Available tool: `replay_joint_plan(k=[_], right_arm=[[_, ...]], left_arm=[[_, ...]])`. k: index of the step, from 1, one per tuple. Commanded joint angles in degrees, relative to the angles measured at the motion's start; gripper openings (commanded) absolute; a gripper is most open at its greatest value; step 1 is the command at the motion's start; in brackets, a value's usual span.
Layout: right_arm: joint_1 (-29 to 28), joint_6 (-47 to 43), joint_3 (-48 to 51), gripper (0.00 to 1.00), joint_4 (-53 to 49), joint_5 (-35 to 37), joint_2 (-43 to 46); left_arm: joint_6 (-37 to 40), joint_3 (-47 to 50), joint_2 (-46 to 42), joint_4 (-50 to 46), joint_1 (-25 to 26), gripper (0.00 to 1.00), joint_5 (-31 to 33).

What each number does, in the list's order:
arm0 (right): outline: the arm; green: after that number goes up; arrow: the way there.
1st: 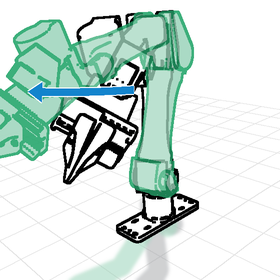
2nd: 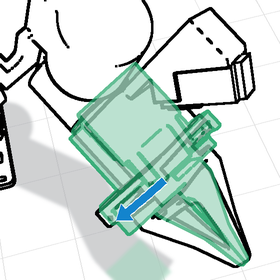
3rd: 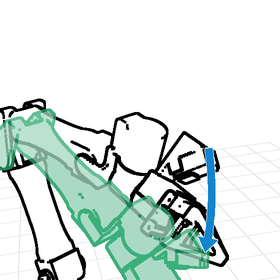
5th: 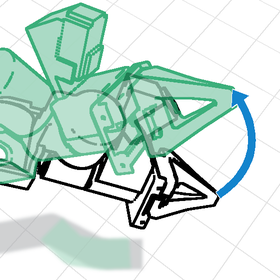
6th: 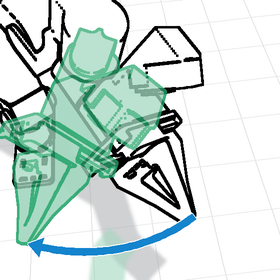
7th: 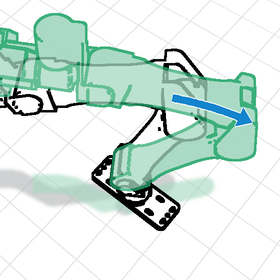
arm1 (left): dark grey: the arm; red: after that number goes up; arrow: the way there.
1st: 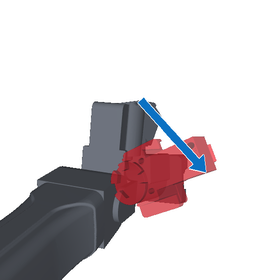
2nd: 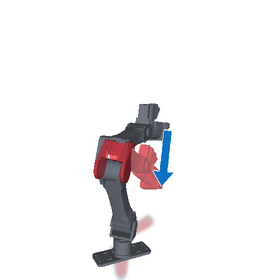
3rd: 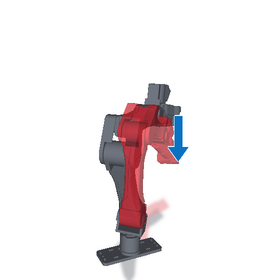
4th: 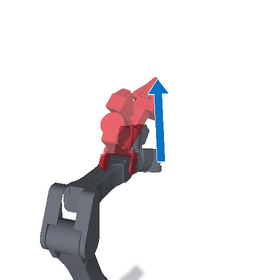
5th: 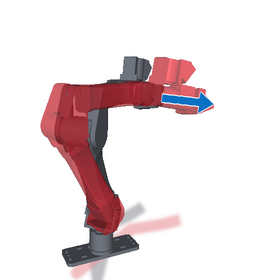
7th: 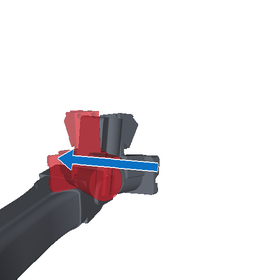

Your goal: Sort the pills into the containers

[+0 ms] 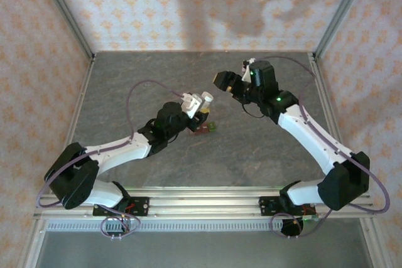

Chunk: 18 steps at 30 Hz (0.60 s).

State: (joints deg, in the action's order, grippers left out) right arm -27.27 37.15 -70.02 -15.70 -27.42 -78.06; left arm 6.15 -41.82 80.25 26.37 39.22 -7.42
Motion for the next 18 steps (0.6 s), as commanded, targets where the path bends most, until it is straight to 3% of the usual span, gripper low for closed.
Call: replay_joint_plan(k=[1, 18], right_arm=[[0.2, 2.0, -1.8, 0.82, 1.5, -0.6, -1.9], [-4.2, 2.5, 1.6, 0.75, 6.4, -2.6, -4.5]], left_arm=[[1.2, -2.4, 1.0, 4.9, -0.7, 0.00, 0.2], [-1.8, -3.6, 4.1, 8.3, -1.0, 0.00, -2.3]])
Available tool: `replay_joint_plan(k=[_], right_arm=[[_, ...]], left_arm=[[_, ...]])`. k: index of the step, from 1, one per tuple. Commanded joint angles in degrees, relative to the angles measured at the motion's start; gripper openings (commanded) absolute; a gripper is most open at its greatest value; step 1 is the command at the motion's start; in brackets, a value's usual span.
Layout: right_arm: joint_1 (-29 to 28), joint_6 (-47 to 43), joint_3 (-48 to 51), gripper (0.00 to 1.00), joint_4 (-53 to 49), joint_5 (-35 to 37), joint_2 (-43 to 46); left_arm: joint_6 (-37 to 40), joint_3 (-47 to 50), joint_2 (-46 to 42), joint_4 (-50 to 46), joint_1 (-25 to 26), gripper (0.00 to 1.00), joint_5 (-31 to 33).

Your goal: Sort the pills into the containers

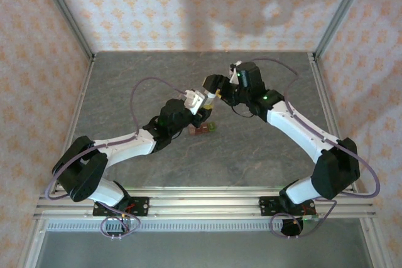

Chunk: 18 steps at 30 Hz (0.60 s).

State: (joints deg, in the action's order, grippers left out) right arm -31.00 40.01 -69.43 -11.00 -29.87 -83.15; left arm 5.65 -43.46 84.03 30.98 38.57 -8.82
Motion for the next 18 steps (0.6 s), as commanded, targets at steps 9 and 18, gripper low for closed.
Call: replay_joint_plan(k=[9, 18], right_arm=[[-0.8, -1.7, 2.9, 0.45, 0.9, -0.1, 1.8], [2.0, -16.6, 7.2, 0.37, 7.5, -9.0, 3.5]], left_arm=[[-2.9, -1.5, -0.9, 4.4, -0.3, 0.00, -0.7], [-7.3, -1.8, -3.8, 1.5, -2.7, 0.00, -9.9]])
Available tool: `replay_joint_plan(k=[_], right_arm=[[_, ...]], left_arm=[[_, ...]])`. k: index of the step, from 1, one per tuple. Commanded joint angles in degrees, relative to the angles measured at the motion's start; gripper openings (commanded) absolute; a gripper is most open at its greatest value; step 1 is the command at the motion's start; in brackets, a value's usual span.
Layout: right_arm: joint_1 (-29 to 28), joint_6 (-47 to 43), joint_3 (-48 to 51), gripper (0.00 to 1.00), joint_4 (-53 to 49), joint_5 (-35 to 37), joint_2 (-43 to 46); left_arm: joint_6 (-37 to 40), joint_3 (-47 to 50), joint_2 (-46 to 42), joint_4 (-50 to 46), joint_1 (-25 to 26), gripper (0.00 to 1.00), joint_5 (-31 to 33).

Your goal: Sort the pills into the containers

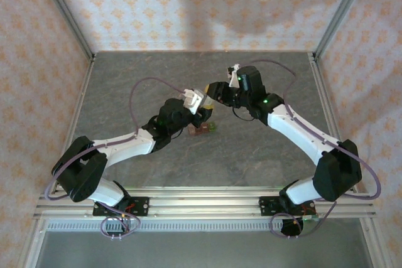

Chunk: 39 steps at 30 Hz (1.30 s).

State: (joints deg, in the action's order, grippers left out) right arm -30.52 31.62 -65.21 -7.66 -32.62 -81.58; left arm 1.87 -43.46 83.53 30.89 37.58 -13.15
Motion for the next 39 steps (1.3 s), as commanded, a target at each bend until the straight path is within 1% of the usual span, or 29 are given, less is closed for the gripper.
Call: replay_joint_plan(k=[1, 2, 4, 6, 8, 9, 10, 11, 13, 14, 16, 20, 23, 31, 39], right_arm=[[2.4, -10.5, 4.4, 0.38, 6.1, -9.3, 2.4], [3.3, -11.6, 6.1, 0.39, 9.0, -12.2, 2.9], [4.4, -12.6, 7.4, 0.40, 10.5, -15.0, 3.2], [4.8, -12.6, 6.9, 0.41, 9.9, -15.9, 2.9], [4.9, -10.8, 6.0, 0.44, 9.7, -16.4, 2.4], [4.8, -10.0, 5.7, 0.48, 9.9, -16.6, 2.2], [4.9, -8.7, 5.3, 0.54, 9.8, -16.1, 2.3], [4.8, -7.4, 4.8, 0.62, 9.4, -14.8, 2.7], [4.9, -4.9, 4.3, 0.73, 8.4, -11.4, 4.0], [4.9, -3.7, 3.4, 0.77, 6.7, -9.4, 4.6], [4.9, -0.7, 2.7, 0.80, 5.7, -7.0, 5.6], [4.8, 4.4, -0.3, 0.80, -1.3, 0.4, 5.6], [4.7, 7.5, -0.6, 0.81, -2.2, 2.7, 5.1], [2.0, 9.8, -1.3, 0.80, 0.1, 4.2, 2.1], [-1.0, 9.7, -2.5, 0.79, 0.6, 5.5, 0.9]], left_arm=[[-4.9, -1.8, -3.5, 1.5, -2.4, 0.00, -8.3], [-6.3, -1.6, -3.7, 1.8, -3.1, 0.00, -10.7], [-8.3, -1.5, -3.9, 2.3, -3.9, 0.00, -13.8], [-8.6, -1.4, -4.4, 2.0, -4.0, 0.00, -13.9], [-8.3, -0.9, -4.8, 2.0, -4.0, 0.00, -12.9], [-8.2, -0.8, -5.0, 1.8, -4.0, 0.00, -12.3], [-7.7, -0.7, -5.2, 1.4, -4.0, 0.00, -11.7], [-7.2, -0.7, -5.2, 0.8, -4.0, 0.00, -11.0], [-5.6, -0.8, -5.4, -0.9, -4.0, 0.00, -9.1], [-4.5, -0.8, -5.5, -1.7, -4.0, 0.00, -8.0], [-2.7, -0.8, -5.7, -3.4, -3.9, 0.00, -5.9], [0.3, 0.3, -6.7, -4.4, -3.6, 0.00, -1.6], [2.1, 0.9, -7.0, -4.6, -3.2, 0.00, 0.5], [6.0, 0.2, -6.9, -7.7, -0.6, 0.00, 2.6], [6.4, -0.2, -6.1, -7.5, 0.6, 0.00, 3.1]])
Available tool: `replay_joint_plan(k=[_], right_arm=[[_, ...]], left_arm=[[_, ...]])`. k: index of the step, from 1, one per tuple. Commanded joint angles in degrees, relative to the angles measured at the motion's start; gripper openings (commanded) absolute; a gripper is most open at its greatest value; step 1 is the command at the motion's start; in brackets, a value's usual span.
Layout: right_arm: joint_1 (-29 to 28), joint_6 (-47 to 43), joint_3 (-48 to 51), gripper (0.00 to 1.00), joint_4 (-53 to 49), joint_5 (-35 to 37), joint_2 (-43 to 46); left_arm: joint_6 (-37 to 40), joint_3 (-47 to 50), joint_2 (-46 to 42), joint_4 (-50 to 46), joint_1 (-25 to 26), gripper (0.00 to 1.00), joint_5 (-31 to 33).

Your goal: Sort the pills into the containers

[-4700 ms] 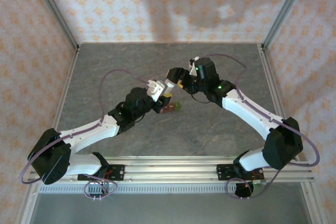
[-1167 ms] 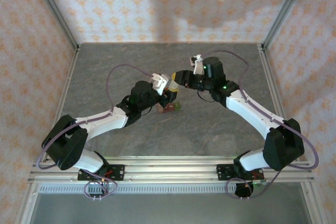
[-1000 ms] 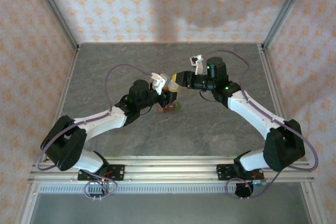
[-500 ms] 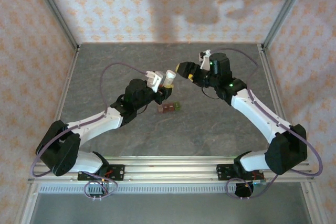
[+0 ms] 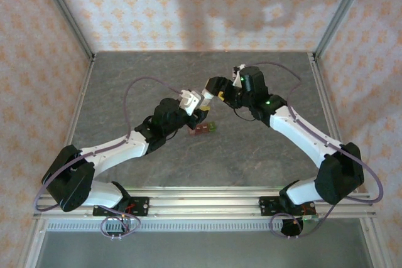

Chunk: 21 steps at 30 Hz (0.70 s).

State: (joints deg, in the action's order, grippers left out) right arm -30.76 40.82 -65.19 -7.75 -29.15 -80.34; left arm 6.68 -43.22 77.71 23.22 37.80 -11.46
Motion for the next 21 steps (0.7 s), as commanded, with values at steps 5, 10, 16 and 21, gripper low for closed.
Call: replay_joint_plan(k=[5, 10, 16, 21], right_arm=[[-1.6, 0.7, -2.3, 0.76, 1.1, 1.7, -0.9], [-2.2, 1.1, -1.5, 0.70, 1.9, 1.2, -0.9], [-2.3, 1.8, -0.3, 0.51, 3.3, -0.1, -1.0], [-2.3, 2.4, 1.1, 0.40, 5.1, -1.8, -0.9]], left_arm=[[1.5, -0.9, 0.1, 0.3, 0.8, 0.00, 1.6], [1.4, -1.4, 0.7, 0.7, 0.9, 0.00, 1.6], [0.9, -1.9, 1.6, 1.7, 1.1, 0.00, 1.7], [0.2, -2.0, 2.1, 2.6, 1.1, 0.00, 1.9]])
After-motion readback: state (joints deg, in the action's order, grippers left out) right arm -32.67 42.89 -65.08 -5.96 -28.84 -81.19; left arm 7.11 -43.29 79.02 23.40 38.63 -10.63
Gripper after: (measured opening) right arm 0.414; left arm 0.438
